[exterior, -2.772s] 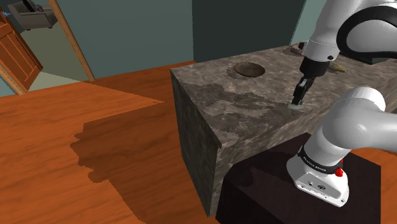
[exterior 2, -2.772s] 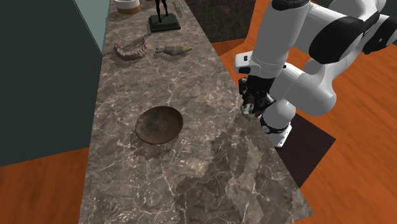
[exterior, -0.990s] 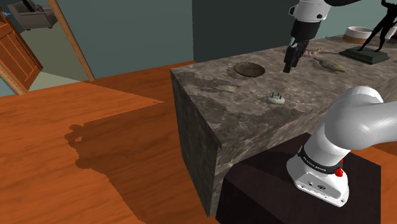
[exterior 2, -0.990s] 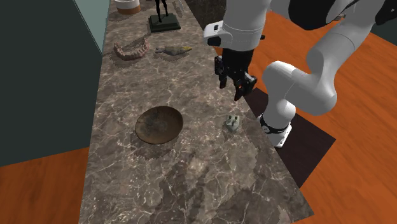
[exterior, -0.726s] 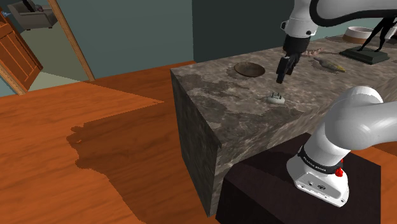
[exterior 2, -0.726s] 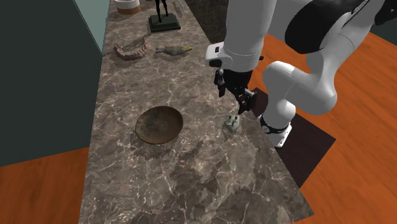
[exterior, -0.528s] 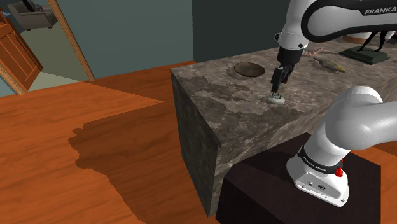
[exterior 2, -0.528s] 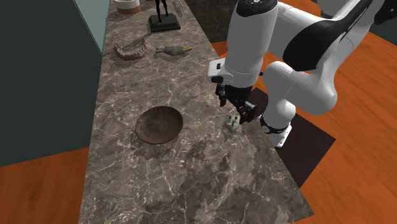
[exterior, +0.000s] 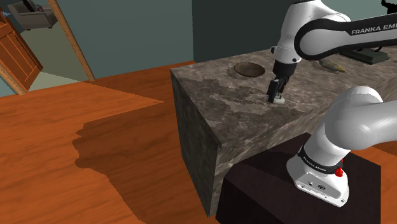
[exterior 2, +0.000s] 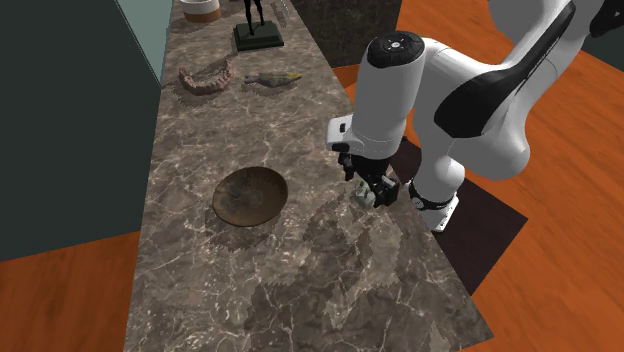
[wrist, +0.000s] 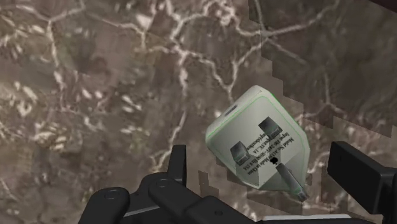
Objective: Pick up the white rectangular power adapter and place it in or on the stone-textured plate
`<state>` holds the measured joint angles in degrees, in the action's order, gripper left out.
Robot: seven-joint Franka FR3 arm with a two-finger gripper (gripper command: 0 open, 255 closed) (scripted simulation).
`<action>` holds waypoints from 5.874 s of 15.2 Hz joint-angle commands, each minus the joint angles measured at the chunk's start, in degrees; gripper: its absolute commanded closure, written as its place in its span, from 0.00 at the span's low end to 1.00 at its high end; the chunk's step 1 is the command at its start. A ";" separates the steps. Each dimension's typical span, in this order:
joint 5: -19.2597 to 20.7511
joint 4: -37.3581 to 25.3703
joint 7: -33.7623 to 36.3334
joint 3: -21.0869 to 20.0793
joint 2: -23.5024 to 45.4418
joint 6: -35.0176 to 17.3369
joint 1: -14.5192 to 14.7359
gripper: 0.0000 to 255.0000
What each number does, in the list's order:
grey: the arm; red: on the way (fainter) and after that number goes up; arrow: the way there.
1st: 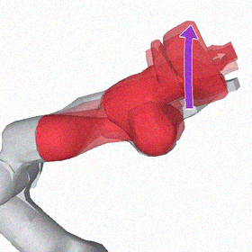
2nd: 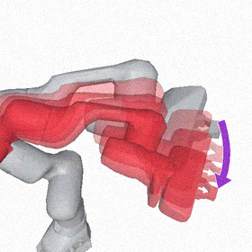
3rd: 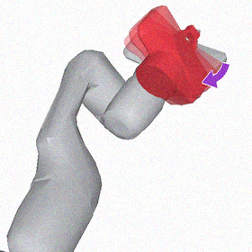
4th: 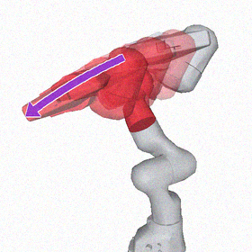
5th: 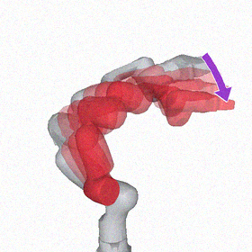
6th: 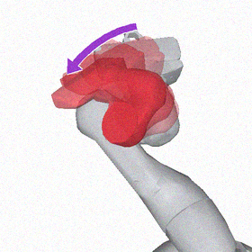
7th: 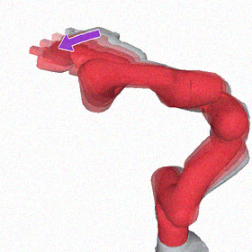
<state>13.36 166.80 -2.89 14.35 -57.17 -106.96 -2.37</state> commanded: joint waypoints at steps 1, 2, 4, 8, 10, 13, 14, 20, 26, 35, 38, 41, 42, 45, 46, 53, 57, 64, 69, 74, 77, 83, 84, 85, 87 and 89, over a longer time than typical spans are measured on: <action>0.18 0.63 -0.02 0.13 -0.13 -0.53 -0.14 0.00; 0.18 0.63 -0.02 0.14 -0.13 -0.53 -0.14 0.00; 0.18 0.63 -0.02 0.14 -0.12 -0.53 -0.14 0.00; 0.17 0.61 -0.02 0.13 -0.11 -0.53 -0.14 1.00; 0.17 0.61 -0.02 0.13 -0.13 -0.51 -0.13 1.00; 0.16 0.58 -0.01 0.12 -0.12 -0.48 -0.13 1.00; 0.19 0.60 -0.05 0.15 -0.13 -0.49 -0.16 1.00; -0.44 -1.41 -0.09 -0.42 -0.75 2.11 0.14 1.00; -1.53 -5.73 -0.21 -1.43 -1.37 7.01 0.68 1.00; -2.91 -12.74 -0.41 -2.74 -1.04 13.67 1.36 1.00; -2.57 -15.59 -1.12 -2.00 1.68 13.69 1.50 1.00; -1.22 -19.66 -3.13 0.89 9.06 10.06 1.82 1.00; -0.92 -21.15 -3.82 1.83 11.50 9.00 2.00 1.00; -0.52 -25.96 -6.02 4.58 18.71 6.26 2.70 1.00; -0.56 -27.68 -6.81 5.48 21.09 5.49 2.97 1.00; -3.33 -41.32 -13.36 11.63 37.79 2.02 5.01 1.00; -7.06 -50.50 -18.04 14.82 47.76 1.65 5.62 1.00; -7.32 -46.74 -18.22 15.14 48.71 -2.98 5.44 1.00; -7.70 -43.92 -18.50 15.48 49.87 -6.85 5.37 1.00; -7.93 -42.82 -18.66 15.63 50.46 -8.48 5.34 1.00; -7.93 -42.82 -18.66 15.63 50.46 -8.48 5.34 1.00; -7.93 -42.82 -18.66 15.63 50.46 -8.48 5.34 0.00; -7.93 -42.82 -18.66 15.63 50.46 -8.48 5.34 0.00; -7.73 -44.25 -18.48 15.45 49.88 -6.53 5.40 0.00; -7.48 -47.32 -18.23 15.13 48.99 -2.65 5.53 0.00; -7.43 -48.61 -18.17 15.00 48.74 -1.13 5.57 0.00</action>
<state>5.92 119.21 -21.10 29.46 -8.34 -109.30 3.14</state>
